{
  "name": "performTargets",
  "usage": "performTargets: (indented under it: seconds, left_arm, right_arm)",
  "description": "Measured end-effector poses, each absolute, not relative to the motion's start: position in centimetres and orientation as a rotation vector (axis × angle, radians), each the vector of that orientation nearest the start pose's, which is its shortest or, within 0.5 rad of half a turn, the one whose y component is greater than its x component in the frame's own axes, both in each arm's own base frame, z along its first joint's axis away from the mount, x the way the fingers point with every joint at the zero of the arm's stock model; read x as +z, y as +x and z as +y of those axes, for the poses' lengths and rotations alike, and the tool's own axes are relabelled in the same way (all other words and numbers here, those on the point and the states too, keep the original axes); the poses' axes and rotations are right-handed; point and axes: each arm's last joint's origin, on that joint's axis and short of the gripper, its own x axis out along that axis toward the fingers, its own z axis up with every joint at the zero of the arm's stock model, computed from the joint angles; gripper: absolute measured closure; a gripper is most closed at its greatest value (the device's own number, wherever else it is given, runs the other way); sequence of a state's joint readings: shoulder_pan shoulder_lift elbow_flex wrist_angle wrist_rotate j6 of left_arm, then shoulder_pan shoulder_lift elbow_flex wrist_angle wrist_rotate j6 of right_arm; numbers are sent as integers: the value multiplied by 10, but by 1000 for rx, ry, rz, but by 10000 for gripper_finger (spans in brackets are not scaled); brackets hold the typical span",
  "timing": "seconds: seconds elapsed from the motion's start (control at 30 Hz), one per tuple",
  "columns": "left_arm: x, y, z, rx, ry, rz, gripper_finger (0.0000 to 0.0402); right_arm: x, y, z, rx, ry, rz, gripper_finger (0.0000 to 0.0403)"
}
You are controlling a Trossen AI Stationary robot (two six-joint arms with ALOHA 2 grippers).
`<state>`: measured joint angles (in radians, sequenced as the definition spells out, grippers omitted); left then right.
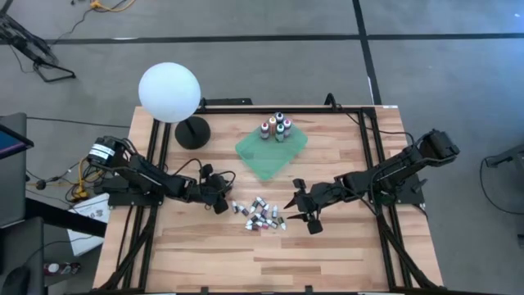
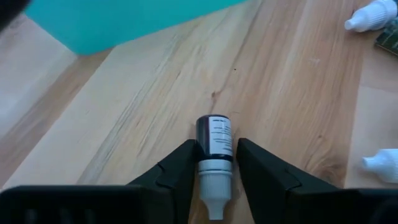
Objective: Pick & Place food coloring
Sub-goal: Put the top red food coloring bottle into the green bin
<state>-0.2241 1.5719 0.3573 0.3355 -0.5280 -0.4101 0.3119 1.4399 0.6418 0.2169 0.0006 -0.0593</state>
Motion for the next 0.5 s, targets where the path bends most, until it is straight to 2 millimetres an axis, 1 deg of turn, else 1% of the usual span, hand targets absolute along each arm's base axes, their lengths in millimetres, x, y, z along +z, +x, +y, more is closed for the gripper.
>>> performTargets:
  seconds: [0.13,0.23,0.5]
  left_arm:
    - [87,219,-35,429,-67,750,317]
    - [87,219,-35,427,-67,753,330]
    - [90,224,-37,417,-52,803,322]
  right_arm:
    - [179,267,86,319,-148,567,251]
    - [179,267,86,320,-148,567,251]
    - [178,267,86,320,-149,572,251]
